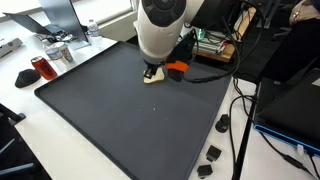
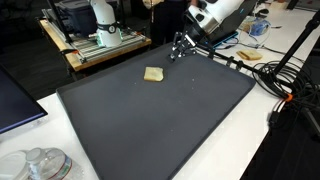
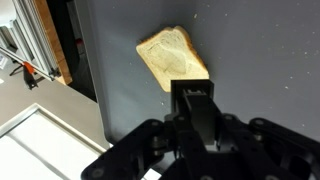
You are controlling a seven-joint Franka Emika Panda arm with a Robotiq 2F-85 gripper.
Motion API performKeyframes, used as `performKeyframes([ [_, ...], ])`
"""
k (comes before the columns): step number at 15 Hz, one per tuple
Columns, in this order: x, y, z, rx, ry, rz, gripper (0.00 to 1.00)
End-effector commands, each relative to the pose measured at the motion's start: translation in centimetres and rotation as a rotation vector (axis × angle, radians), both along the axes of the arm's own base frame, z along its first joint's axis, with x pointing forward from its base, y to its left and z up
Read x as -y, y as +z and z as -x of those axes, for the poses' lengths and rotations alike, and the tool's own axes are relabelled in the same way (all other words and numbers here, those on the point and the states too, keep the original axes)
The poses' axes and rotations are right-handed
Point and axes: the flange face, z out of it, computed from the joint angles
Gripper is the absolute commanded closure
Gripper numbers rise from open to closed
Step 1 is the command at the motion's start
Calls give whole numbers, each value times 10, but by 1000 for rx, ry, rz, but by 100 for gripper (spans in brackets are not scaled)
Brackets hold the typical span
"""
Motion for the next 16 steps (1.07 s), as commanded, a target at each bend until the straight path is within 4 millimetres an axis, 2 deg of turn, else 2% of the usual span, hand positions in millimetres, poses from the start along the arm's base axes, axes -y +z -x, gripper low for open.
performKeyframes([
  [1,-13,6,-7,50,-21,101,95],
  [12,-16,-15,-23,88,-75,265,95],
  [16,-25,-22,-23,60,-101,318,95],
])
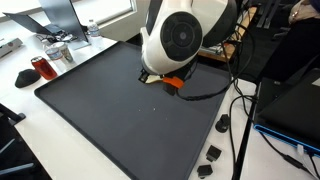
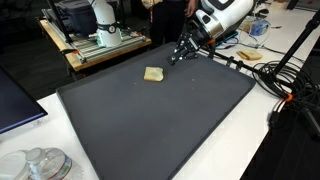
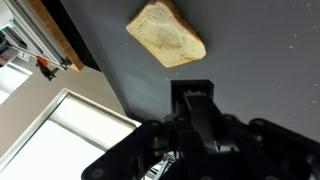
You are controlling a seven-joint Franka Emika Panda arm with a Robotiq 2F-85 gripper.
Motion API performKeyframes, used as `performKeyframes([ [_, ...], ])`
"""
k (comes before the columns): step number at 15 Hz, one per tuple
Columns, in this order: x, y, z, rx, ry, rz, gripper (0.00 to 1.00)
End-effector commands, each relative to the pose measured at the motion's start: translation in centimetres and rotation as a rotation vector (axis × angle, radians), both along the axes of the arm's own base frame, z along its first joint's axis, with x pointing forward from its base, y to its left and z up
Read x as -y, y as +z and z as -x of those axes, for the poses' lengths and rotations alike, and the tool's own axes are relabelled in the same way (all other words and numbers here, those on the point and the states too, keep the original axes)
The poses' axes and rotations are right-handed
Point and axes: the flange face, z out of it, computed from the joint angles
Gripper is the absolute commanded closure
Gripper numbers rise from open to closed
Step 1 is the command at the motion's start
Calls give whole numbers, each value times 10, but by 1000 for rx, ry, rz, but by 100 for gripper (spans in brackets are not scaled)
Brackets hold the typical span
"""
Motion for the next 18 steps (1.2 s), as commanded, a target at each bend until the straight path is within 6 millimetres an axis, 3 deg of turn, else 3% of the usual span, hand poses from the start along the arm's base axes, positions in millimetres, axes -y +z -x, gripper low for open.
performKeyframes([
  [1,-14,-4,-5,-2,-30,84,95],
  [7,-18,1,-3,-17,-41,80,95],
  [13,19,18,-5,-17,-19,-21,95],
  [18,69,33,-12,3,40,-168,95],
])
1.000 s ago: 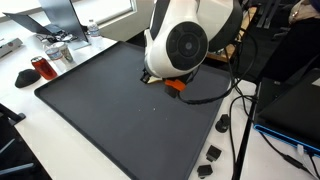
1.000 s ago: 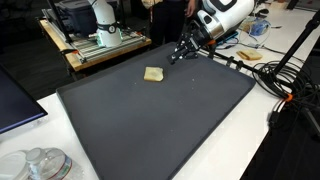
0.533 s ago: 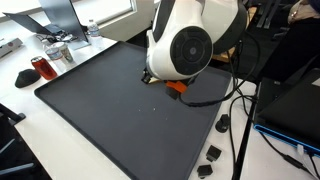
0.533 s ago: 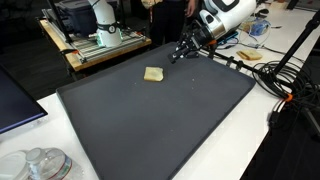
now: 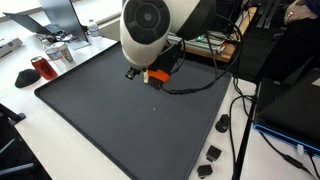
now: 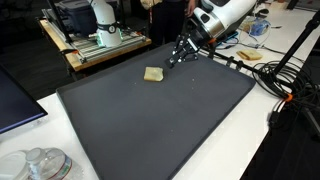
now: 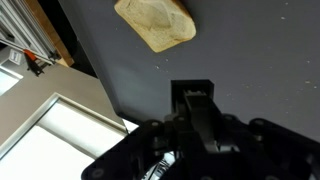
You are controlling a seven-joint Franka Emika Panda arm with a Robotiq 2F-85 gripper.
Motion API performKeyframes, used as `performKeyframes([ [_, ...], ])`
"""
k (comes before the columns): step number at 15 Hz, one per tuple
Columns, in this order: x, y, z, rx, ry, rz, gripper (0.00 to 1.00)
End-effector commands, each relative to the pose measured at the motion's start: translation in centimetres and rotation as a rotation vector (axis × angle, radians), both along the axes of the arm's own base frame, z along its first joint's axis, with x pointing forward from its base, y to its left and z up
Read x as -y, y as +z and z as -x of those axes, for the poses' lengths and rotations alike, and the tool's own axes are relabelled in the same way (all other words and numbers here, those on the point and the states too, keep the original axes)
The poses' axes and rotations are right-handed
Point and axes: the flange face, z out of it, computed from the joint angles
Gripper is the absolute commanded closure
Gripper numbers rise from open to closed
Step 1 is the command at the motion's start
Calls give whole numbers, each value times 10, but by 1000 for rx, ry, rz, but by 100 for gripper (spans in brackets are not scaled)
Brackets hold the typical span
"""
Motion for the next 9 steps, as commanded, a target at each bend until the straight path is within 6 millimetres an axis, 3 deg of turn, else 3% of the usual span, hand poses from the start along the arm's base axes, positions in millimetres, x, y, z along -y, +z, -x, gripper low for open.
performKeyframes([
  [1,37,15,9,-9,36,-136,95],
  [9,126,28,19,-73,143,-378,95],
])
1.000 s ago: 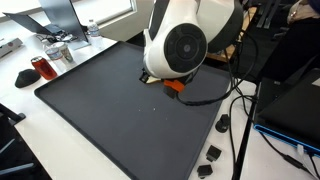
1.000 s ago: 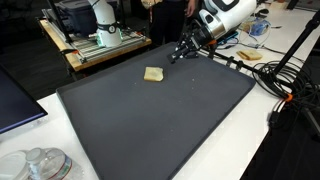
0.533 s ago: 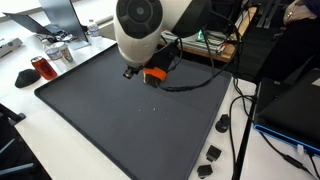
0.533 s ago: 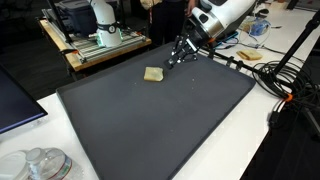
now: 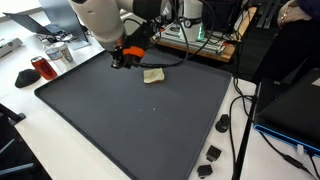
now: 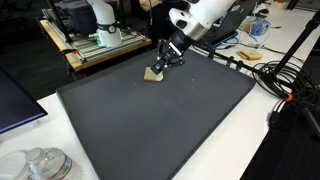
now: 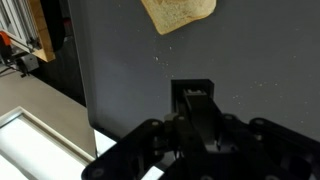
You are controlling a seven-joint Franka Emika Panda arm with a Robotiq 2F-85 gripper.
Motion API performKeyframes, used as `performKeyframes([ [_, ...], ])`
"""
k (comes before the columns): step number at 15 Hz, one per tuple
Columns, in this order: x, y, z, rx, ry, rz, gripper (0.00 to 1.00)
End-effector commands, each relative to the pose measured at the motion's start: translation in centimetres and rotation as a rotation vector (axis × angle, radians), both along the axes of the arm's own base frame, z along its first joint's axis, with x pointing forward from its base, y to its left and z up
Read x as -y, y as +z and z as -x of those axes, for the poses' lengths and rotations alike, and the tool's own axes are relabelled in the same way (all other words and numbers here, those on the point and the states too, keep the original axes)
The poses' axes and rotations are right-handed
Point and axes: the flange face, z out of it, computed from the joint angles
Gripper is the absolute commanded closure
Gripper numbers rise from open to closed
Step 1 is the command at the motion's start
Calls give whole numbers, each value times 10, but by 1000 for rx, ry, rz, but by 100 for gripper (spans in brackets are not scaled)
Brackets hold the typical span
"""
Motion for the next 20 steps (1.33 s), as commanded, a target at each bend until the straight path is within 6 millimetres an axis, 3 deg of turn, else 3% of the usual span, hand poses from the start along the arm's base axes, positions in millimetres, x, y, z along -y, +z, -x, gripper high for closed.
performKeyframes([
  [1,26,10,12,-5,99,-123,95],
  [6,53,5,16,6,320,-257,95],
  [11,70,0,34,-44,541,-396,95],
  [15,75,11,47,-60,692,-484,95],
  [20,73,22,48,-63,820,-641,95],
])
